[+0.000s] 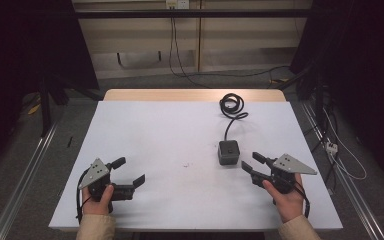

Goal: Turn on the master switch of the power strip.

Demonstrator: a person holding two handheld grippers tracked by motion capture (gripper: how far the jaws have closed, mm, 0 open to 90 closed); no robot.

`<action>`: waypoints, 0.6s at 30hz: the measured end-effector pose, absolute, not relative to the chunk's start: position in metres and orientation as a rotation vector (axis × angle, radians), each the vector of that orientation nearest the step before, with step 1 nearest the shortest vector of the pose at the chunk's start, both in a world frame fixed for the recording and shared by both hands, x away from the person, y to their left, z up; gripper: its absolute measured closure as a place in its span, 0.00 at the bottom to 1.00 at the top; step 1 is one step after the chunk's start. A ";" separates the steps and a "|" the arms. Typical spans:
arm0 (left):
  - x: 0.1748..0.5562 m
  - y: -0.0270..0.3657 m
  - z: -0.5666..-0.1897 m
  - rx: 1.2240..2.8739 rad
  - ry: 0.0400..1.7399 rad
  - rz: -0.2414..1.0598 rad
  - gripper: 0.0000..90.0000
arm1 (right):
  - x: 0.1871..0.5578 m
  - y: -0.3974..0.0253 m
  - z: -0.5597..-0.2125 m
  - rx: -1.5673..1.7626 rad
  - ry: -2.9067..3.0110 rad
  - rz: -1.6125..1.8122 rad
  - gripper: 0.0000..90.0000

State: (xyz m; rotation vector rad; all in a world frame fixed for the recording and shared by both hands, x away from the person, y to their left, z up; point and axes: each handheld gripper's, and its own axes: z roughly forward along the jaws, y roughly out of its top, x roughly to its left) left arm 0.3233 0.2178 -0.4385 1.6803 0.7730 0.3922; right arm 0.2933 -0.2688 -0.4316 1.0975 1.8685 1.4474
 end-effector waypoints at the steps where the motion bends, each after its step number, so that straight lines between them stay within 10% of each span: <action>1: 0.323 0.218 -0.439 1.681 0.773 0.391 0.03 | 0.294 -0.269 -0.431 1.095 1.869 1.447 0.52; 18: 0.323 0.218 -0.439 1.683 0.772 0.390 0.03 | 0.304 -0.268 -0.430 1.117 1.892 1.449 0.66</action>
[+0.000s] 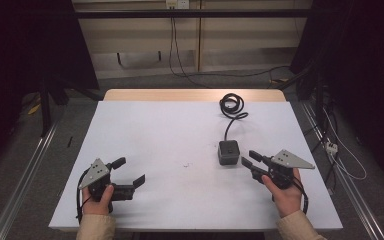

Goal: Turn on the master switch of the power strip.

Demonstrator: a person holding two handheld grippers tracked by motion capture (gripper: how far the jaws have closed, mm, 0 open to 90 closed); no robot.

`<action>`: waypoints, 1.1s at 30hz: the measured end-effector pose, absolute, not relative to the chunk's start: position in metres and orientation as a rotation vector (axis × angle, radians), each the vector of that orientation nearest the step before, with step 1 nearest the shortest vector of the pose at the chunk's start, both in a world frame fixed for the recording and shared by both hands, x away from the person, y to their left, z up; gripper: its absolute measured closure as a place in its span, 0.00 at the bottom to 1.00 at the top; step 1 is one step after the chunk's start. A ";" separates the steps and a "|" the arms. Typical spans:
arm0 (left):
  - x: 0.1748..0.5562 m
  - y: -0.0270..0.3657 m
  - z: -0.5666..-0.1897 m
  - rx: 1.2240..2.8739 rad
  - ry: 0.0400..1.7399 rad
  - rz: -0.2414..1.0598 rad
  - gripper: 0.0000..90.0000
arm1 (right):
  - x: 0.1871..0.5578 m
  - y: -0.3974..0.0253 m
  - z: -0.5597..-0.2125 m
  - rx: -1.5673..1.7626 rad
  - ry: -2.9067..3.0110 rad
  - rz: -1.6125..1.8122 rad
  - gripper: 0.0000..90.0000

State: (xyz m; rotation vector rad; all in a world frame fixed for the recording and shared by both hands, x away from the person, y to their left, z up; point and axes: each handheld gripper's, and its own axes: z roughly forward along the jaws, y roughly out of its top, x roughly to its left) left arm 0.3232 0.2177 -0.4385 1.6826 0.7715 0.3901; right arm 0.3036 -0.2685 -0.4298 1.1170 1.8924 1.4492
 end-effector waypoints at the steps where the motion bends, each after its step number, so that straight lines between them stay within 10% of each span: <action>1: 0.323 0.218 -0.439 1.683 0.772 0.390 0.03 | 0.304 -0.268 -0.430 1.118 1.892 1.447 0.66; 33: 0.323 0.217 -0.439 1.687 0.765 0.390 0.03 | 0.315 -0.266 -0.428 1.132 1.938 1.449 0.87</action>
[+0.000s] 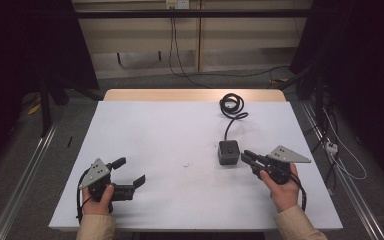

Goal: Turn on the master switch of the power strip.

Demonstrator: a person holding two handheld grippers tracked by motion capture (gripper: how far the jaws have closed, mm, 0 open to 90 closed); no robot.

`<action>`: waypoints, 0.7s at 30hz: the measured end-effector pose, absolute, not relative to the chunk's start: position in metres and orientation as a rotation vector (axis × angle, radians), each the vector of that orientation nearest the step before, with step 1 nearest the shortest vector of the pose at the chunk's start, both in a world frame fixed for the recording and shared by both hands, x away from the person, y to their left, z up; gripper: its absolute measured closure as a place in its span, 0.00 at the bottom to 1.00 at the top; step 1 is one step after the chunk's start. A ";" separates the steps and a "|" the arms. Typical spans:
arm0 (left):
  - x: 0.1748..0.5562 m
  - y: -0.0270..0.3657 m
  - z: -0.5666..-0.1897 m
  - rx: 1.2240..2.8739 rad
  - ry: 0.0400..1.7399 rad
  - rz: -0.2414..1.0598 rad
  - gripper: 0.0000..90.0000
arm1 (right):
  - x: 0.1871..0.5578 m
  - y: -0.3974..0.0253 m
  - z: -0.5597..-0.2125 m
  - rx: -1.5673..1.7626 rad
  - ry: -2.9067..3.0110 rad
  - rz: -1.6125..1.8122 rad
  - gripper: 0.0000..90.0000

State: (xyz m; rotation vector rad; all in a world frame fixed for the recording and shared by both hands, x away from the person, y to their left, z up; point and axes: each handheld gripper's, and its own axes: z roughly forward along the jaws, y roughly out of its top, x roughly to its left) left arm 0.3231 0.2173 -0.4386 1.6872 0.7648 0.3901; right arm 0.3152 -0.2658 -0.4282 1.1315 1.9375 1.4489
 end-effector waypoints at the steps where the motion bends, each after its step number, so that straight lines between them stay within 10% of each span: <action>1: 0.323 0.217 -0.439 1.687 0.766 0.390 0.03 | 0.316 -0.266 -0.428 1.133 1.938 1.452 0.87; 21: 0.323 0.217 -0.439 1.693 0.762 0.389 0.03 | 0.324 -0.263 -0.429 1.145 1.962 1.440 0.93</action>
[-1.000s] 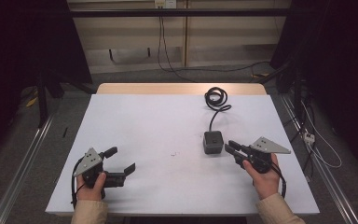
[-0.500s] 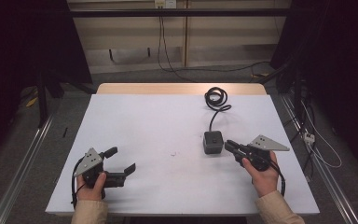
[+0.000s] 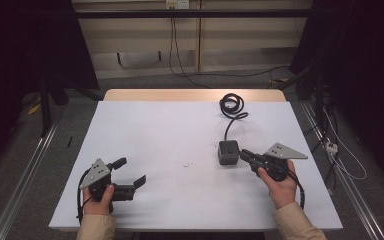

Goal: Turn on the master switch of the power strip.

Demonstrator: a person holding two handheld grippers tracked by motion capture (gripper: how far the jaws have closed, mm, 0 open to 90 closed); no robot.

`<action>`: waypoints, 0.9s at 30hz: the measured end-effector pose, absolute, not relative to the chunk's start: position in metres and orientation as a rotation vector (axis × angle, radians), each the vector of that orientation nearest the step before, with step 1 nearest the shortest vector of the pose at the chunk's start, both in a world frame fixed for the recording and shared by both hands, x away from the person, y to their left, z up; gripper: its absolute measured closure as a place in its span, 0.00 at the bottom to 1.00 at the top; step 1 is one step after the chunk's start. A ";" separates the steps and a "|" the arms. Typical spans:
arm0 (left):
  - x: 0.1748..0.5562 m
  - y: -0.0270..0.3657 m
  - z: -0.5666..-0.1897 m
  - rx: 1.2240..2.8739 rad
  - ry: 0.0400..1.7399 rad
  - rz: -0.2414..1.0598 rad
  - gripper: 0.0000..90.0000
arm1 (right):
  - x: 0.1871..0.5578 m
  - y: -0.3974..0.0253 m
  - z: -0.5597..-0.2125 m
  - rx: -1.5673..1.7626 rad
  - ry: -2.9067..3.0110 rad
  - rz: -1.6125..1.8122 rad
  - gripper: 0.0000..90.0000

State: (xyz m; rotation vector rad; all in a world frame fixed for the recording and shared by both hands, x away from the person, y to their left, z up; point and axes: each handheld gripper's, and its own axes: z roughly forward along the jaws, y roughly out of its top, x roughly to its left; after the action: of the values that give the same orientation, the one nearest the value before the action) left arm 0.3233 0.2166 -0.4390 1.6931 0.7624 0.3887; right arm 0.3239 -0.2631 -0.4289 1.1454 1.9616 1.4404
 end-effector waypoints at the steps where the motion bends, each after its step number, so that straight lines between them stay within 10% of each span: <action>1: 0.323 0.217 -0.439 1.693 0.763 0.389 0.03 | 0.324 -0.263 -0.429 1.148 1.961 1.440 0.93; 27: 0.323 0.216 -0.439 1.693 0.763 0.392 0.03 | 0.333 -0.258 -0.430 1.157 1.983 1.439 0.98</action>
State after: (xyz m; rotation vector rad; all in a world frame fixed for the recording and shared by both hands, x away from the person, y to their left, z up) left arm 0.3231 0.2164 -0.4389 1.6929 0.7627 0.3925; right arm 0.3329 -0.2580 -0.4300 1.1567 1.9828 1.4390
